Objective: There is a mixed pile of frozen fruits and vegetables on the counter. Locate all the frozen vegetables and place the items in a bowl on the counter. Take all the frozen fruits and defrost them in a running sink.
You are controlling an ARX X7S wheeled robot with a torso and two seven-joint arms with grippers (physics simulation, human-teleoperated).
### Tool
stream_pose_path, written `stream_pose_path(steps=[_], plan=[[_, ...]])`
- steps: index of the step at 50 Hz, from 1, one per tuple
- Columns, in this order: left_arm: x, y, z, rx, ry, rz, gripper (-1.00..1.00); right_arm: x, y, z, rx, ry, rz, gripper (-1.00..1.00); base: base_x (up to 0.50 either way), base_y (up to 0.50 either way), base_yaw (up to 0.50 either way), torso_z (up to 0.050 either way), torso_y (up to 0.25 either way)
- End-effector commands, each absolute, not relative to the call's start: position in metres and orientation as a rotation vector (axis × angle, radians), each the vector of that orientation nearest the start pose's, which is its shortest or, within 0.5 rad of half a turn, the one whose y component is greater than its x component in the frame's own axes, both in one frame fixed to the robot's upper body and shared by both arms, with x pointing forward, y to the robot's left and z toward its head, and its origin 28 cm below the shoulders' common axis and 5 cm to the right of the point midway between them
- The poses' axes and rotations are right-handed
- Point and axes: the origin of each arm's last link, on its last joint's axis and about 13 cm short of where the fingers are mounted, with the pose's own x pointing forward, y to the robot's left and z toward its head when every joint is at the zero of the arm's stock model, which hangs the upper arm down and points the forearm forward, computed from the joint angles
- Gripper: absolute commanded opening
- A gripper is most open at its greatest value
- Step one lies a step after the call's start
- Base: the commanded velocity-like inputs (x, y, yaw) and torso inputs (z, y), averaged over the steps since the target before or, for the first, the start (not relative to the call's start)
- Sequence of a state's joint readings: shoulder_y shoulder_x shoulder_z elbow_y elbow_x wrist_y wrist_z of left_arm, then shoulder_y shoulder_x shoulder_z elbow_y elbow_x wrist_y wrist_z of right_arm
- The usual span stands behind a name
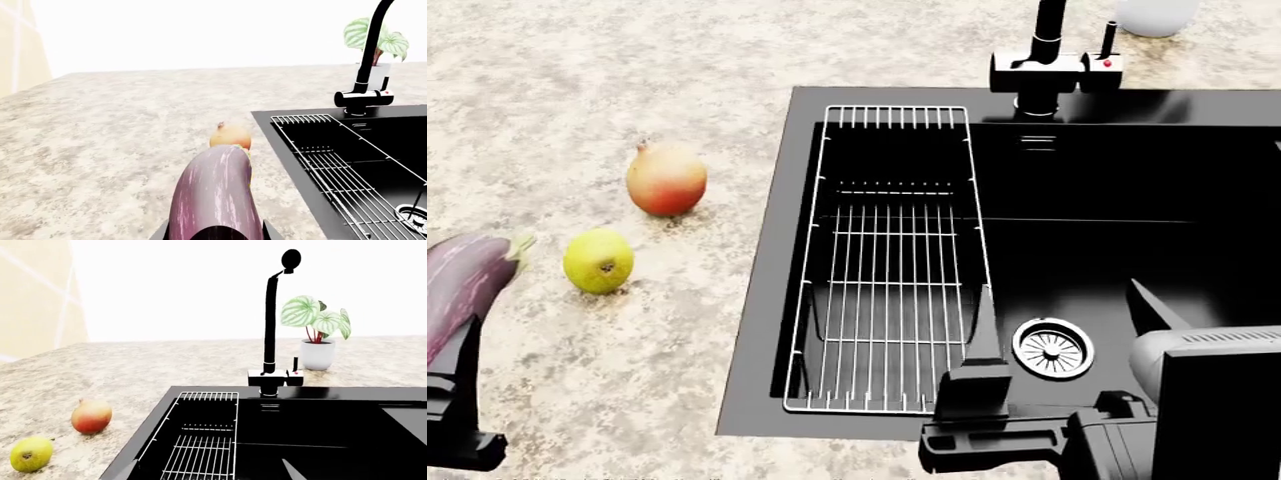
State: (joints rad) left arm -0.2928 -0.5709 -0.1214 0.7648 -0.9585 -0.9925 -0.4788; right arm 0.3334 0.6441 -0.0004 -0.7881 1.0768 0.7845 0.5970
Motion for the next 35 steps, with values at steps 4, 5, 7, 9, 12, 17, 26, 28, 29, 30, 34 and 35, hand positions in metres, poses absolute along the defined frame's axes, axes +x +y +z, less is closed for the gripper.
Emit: stream_pose_path(steps=[4, 5, 7, 9, 12, 17, 26, 28, 29, 30, 34, 35], plan=[[0.1920, 0.2581, 0.1851, 0.004, 0.028, -0.076, -1.00, 0.1934, -0.1389, 0.1975, 0.051, -0.088, 0.105, 1.00, 0.00, -0.50, 0.00, 0.000, 0.000], [0.1936, 0.2563, 0.1848, 0.004, 0.031, -0.079, -1.00, 0.1936, -0.1400, 0.1975, 0.049, -0.089, 0.099, 1.00, 0.00, -0.50, 0.00, 0.000, 0.000], [0.1929, 0.2568, 0.1855, 0.005, 0.030, -0.080, -1.00, 0.1932, -0.1402, 0.1981, 0.047, -0.092, 0.097, 1.00, 0.00, -0.50, 0.00, 0.000, 0.000], [0.1928, 0.2569, 0.1846, 0.007, 0.031, -0.082, -1.00, 0.1932, -0.1398, 0.1980, 0.036, -0.094, 0.098, 1.00, 0.00, -0.50, 0.00, 0.000, 0.000], [0.1942, 0.2563, 0.1839, 0.006, 0.035, -0.082, -1.00, 0.1940, -0.1404, 0.1966, 0.028, -0.091, 0.099, 1.00, 0.00, -0.50, 0.00, 0.000, 0.000], [0.1931, 0.2576, 0.1826, 0.003, 0.039, -0.082, -1.00, 0.1931, -0.1401, 0.1975, 0.025, -0.092, 0.099, 1.00, 0.00, -0.50, 0.00, 0.000, 0.000], [0.1925, 0.2577, 0.1833, 0.003, 0.037, -0.082, -1.00, 0.1925, -0.1400, 0.1984, 0.022, -0.096, 0.098, 1.00, 0.00, -0.50, 0.00, 0.000, 0.000], [0.1928, 0.2576, 0.1832, 0.003, 0.037, -0.082, -1.00, 0.1924, -0.1401, 0.1985, 0.023, -0.096, 0.097, 1.00, 0.00, -0.50, 0.00, 0.000, 0.000], [0.1929, 0.2578, 0.1823, 0.004, 0.039, -0.082, -1.00, 0.1923, -0.1401, 0.1986, 0.022, -0.097, 0.097, 1.00, 0.00, -0.50, 0.00, 0.000, 0.000], [0.1924, 0.2581, 0.1825, 0.003, 0.039, -0.082, -1.00, 0.1922, -0.1400, 0.1986, 0.022, -0.097, 0.098, 1.00, 0.00, -0.50, 0.00, 0.000, 0.000], [0.1929, 0.2577, 0.1823, 0.004, 0.040, -0.083, -1.00, 0.1921, -0.1400, 0.1993, 0.022, -0.100, 0.097, 1.00, 0.00, -0.50, 0.00, 0.000, 0.000], [0.1929, 0.2575, 0.1827, 0.002, 0.040, -0.084, -1.00, 0.1920, -0.1400, 0.1995, 0.021, -0.102, 0.096, 1.00, 0.00, -0.50, 0.00, 0.000, 0.000]])
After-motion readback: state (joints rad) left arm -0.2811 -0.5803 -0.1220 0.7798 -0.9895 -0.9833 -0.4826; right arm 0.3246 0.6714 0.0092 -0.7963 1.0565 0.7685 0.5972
